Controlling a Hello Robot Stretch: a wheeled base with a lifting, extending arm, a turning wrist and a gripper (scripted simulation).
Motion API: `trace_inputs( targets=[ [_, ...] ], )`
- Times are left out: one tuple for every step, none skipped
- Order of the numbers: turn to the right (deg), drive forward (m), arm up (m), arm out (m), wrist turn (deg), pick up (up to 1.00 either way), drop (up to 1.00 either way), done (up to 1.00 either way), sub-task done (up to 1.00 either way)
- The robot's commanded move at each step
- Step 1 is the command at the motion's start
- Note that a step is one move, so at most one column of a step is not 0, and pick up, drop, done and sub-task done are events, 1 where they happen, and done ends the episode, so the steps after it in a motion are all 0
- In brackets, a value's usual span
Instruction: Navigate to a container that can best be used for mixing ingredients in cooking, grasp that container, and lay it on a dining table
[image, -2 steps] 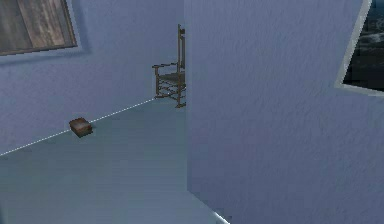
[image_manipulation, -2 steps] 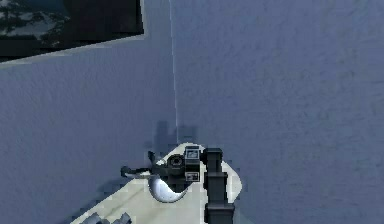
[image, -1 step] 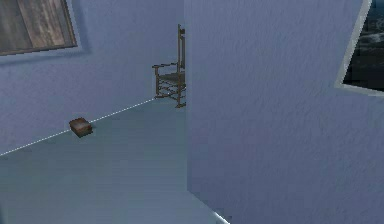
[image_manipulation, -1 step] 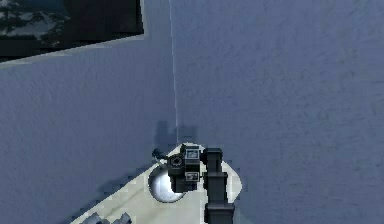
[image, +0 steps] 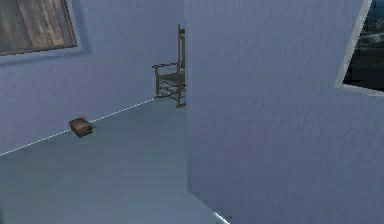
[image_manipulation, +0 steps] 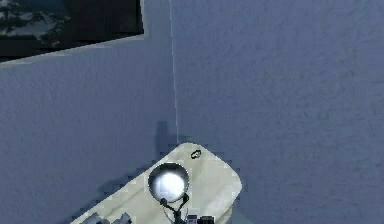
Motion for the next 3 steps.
trace_inputs(
  targets=[
    [0.0, 0.00, 0.00, 0.00, 0.0, 1.00, 0.00, 0.00, 0.00],
    [0.0, 0.00, 0.10, 0.00, 0.0, 0.00, 0.00, 0.00, 0.00],
    [0.0, 0.00, 0.40, 0.00, 0.0, 0.00, 0.00, 0.00, 0.00]
  ],
)
